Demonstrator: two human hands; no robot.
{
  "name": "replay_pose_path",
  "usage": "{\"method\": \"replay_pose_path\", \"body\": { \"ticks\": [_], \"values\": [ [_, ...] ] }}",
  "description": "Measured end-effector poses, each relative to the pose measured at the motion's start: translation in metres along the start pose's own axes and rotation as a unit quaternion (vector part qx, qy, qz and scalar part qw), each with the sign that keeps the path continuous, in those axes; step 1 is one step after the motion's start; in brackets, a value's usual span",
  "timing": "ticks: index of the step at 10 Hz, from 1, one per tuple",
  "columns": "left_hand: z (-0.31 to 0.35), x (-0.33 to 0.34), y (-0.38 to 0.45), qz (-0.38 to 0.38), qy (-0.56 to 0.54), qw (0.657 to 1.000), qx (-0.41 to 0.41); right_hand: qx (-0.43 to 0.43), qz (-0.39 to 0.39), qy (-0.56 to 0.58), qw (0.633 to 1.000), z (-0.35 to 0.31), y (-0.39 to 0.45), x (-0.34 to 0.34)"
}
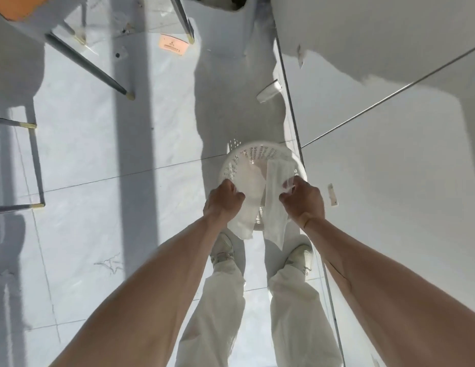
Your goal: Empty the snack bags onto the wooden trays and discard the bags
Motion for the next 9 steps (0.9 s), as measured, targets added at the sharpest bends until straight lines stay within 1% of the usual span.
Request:
{"method": "replay_pose_path", "body": {
  "ticks": [2,3,4,5,6,7,8,9],
  "values": [
    [-0.015,0.069,0.072,-0.01,0.008,1.0,-0.009,-0.002,-0.037,-0.055,0.998,0.022,0.078,0.085],
    [-0.017,0.091,0.099,-0.016,0.026,0.999,-0.012,-0.003,-0.041,-0.079,0.996,0.022,0.105,0.11],
    [-0.021,0.12,0.13,-0.041,0.071,0.996,-0.019,-0.004,-0.077,-0.114,0.99,0.022,0.129,0.148],
    [-0.026,0.135,0.144,-0.047,0.085,0.995,-0.028,0.001,-0.079,-0.122,0.989,0.031,0.142,0.168],
    [-0.033,0.153,0.152,-0.05,0.075,0.995,-0.039,0.005,-0.077,-0.114,0.991,0.042,0.153,0.188],
    [-0.038,0.158,0.152,-0.049,0.034,0.996,-0.06,0.02,-0.08,-0.091,0.992,0.046,0.155,0.193],
    [-0.04,0.155,0.148,-0.049,0.032,0.996,-0.069,0.025,-0.086,-0.081,0.993,0.046,0.148,0.187],
    [-0.038,0.145,0.14,-0.044,0.053,0.995,-0.067,0.021,-0.09,-0.083,0.992,0.044,0.138,0.178]
  ]
}}
Point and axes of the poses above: each hand's wrist, its own y-axis towards the middle knuckle, its own x-axis out of the palm, z = x × y, the point moved 10 cm from there along y, towards the middle knuckle, and after that the axes turned 11 degrees about z, right-handed, at the moved point
